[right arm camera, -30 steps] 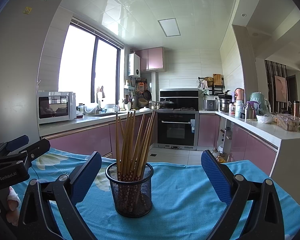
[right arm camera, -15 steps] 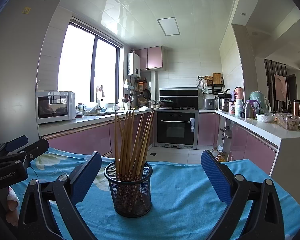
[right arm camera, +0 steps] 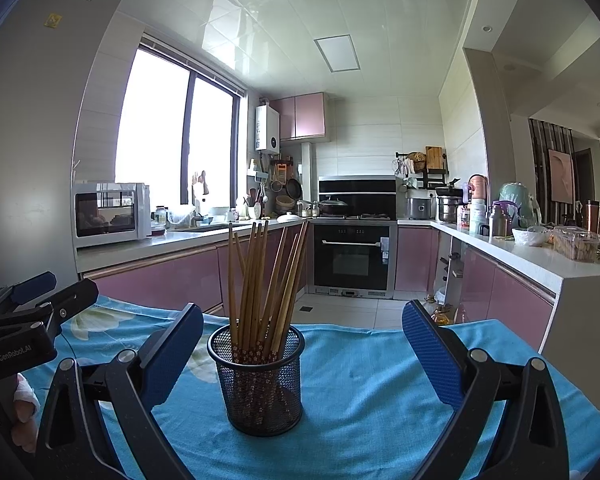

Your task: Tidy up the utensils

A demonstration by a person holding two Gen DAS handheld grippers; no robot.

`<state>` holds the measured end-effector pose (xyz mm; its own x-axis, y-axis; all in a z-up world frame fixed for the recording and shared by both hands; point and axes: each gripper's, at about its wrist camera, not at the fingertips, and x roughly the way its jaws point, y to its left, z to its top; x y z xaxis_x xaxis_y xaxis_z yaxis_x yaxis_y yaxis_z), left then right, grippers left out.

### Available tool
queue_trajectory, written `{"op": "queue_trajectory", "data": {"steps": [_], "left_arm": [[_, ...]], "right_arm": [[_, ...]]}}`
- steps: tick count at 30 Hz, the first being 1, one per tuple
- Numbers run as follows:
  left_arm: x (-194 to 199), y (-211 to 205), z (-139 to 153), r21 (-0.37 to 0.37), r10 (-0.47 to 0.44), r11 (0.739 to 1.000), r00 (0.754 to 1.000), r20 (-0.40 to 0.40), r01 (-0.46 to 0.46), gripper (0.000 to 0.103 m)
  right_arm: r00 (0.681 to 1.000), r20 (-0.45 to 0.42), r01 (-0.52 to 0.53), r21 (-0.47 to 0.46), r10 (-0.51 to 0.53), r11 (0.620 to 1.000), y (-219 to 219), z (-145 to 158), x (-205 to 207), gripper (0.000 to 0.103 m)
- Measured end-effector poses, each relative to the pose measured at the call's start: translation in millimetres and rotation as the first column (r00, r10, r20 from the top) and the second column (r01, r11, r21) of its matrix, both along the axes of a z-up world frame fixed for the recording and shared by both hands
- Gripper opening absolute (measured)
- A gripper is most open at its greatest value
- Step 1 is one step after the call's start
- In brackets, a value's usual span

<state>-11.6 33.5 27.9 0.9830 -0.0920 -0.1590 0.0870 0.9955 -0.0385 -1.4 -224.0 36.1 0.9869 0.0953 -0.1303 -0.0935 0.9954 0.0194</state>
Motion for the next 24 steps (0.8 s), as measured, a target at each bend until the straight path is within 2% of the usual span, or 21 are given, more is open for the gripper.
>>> {"op": "queue_trajectory", "data": {"steps": [24], "left_arm": [[-0.4, -1.5, -2.9, -0.002, 0.000, 1.000, 1.000, -0.003, 0.000, 0.097]], "right_arm": [[1.000, -0.004, 0.004, 0.000, -0.004, 1.000, -1.6, -2.6, 0.6, 0.096]]}}
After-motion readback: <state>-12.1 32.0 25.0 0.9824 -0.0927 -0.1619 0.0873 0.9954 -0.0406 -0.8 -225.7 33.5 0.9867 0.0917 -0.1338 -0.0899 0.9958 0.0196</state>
